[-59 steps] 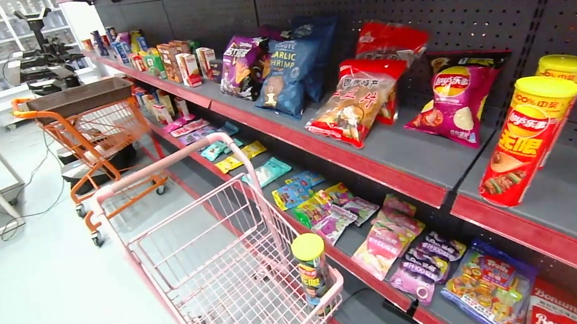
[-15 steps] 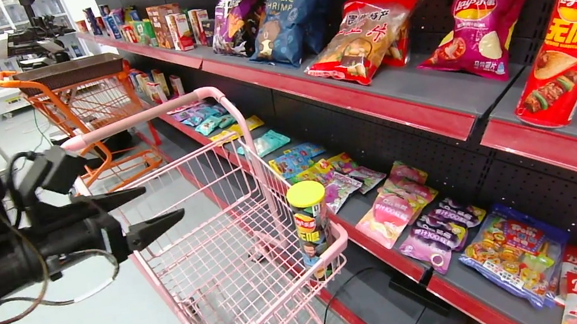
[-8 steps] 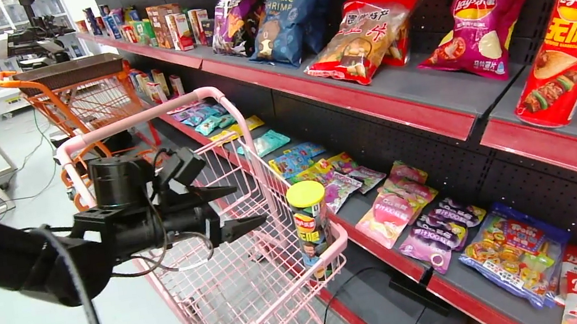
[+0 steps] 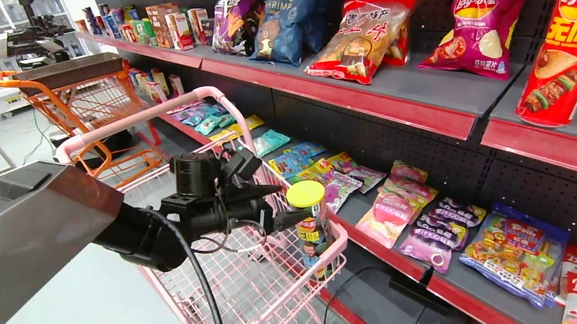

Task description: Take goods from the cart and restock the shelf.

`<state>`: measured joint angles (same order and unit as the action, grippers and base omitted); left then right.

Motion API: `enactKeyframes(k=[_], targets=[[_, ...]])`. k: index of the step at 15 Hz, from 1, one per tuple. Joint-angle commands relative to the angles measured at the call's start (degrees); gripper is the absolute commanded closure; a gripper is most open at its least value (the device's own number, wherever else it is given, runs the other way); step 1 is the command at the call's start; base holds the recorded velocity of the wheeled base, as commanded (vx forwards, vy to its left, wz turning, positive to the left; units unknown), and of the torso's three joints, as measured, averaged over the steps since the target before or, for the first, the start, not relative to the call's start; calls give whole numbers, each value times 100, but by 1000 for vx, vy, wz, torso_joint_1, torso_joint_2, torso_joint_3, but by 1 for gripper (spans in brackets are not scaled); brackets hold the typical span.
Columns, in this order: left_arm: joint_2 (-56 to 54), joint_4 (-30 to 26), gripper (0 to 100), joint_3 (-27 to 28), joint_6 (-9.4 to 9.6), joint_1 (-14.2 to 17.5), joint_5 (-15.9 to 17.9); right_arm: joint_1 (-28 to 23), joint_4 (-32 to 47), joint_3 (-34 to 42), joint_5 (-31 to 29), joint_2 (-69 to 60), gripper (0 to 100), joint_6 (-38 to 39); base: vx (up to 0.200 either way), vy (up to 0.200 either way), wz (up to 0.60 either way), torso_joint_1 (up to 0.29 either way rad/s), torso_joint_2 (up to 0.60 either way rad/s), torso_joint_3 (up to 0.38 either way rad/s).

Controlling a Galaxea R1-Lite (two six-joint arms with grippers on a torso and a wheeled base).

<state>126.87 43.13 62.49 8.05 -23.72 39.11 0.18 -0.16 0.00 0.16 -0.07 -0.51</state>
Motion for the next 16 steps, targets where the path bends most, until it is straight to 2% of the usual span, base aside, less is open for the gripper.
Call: enactKeyframes(k=[1, 5, 12, 15, 16], targets=[[224, 20, 0, 97, -14, -45, -8, -1, -2, 0, 2, 7, 0, -2, 0, 0, 0, 0, 0, 0], [497, 29, 0, 308, -22, -89, -26, -1, -2, 0, 2, 7, 0, -10, 0, 0, 0, 0, 0, 0], [840, 20, 0, 861, -304, -282, -219, 8, -2, 0, 2, 7, 0, -10, 0, 0, 0, 0, 0, 0], [857, 29, 0, 897, -321, -335, -325, 8, -2, 0, 2, 7, 0, -10, 0, 0, 0, 0, 0, 0], [857, 29, 100, 870, -321, -335, -334, -1, -2, 0, 2, 7, 0, -10, 0, 0, 0, 0, 0, 0]])
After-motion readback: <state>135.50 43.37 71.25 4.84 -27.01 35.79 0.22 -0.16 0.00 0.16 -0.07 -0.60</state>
